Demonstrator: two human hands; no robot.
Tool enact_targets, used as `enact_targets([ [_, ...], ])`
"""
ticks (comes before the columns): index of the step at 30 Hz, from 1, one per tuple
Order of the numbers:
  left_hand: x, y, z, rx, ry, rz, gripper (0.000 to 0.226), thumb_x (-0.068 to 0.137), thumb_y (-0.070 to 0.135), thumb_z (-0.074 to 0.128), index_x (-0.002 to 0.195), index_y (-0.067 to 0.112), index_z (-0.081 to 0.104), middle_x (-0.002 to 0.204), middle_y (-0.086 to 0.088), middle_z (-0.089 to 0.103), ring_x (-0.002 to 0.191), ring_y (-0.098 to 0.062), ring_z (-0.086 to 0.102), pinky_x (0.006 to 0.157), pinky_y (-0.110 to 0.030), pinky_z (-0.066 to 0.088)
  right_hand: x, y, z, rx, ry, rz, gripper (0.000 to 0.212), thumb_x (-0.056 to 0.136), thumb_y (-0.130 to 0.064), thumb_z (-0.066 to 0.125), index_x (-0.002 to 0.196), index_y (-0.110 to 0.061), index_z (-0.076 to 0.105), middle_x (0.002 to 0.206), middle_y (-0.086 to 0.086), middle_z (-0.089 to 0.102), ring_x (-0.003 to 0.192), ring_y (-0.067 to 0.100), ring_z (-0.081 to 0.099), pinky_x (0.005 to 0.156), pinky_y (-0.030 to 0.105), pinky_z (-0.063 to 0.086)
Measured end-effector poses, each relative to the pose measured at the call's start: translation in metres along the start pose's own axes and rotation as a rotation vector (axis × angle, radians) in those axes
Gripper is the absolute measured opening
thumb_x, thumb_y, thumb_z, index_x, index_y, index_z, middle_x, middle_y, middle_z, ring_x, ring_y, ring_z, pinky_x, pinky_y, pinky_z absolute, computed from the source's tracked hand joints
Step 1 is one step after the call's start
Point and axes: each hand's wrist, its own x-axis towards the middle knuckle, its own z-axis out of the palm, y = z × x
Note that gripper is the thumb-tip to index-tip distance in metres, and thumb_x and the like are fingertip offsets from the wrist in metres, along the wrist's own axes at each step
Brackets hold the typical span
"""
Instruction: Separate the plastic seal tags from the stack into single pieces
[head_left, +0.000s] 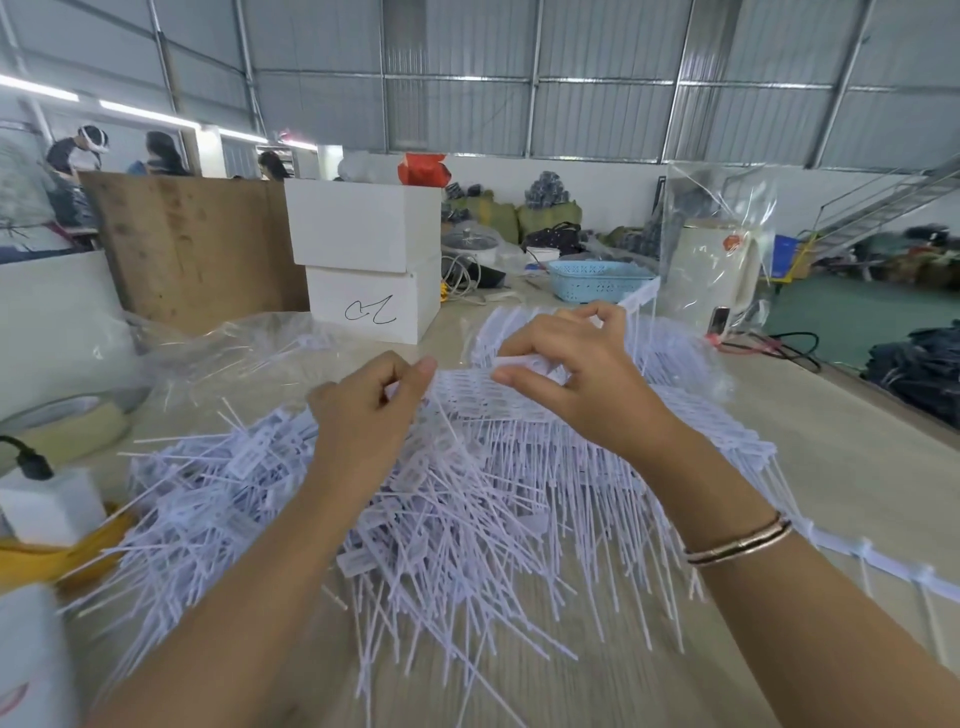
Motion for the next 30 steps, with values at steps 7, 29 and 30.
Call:
enact_targets([
  [7,-0.005,-0.016,0.0,0.764,0.115,0.164,0.048,0.082,0.061,0.049,0.077,0.016,0.063,0.075,-0.003,0.06,0.078,-0.028,0.055,0.074,-0.037,0.019,-0.005,-0.005,0.013,-0.031,-0.162,-0.003,0.023,0.091,-0.025,0.049,0.112,-0.02,0.056,0.086,-0.02,0.046,0.083,-0.001,0.04,0.087,0.025,0.017],
  [29,-0.014,0.016,0.015,-0.045,-0.172,0.091,0.026,0.09,0.049,0.05,0.073,0.032,0.056,0.062,0.007,0.053,0.057,-0.004,0.046,0.053,-0.016,0.035,0.0,0.006,0.001,-0.201,-0.259,0.064,0.016,0.094,-0.043,0.049,0.09,-0.034,0.062,0.078,-0.017,0.051,0.092,0.0,0.037,0.097,0.033,0.005],
  [30,-0.014,0.017,0.016,-0.041,-0.16,0.092,0.03,0.088,0.052,0.049,0.072,0.029,0.058,0.064,0.004,0.057,0.059,-0.006,0.049,0.055,-0.017,0.036,0.0,0.005,0.002,-0.205,-0.261,0.06,0.015,0.094,-0.044,0.049,0.092,-0.036,0.062,0.08,-0.016,0.052,0.092,0.0,0.038,0.098,0.033,0.005],
])
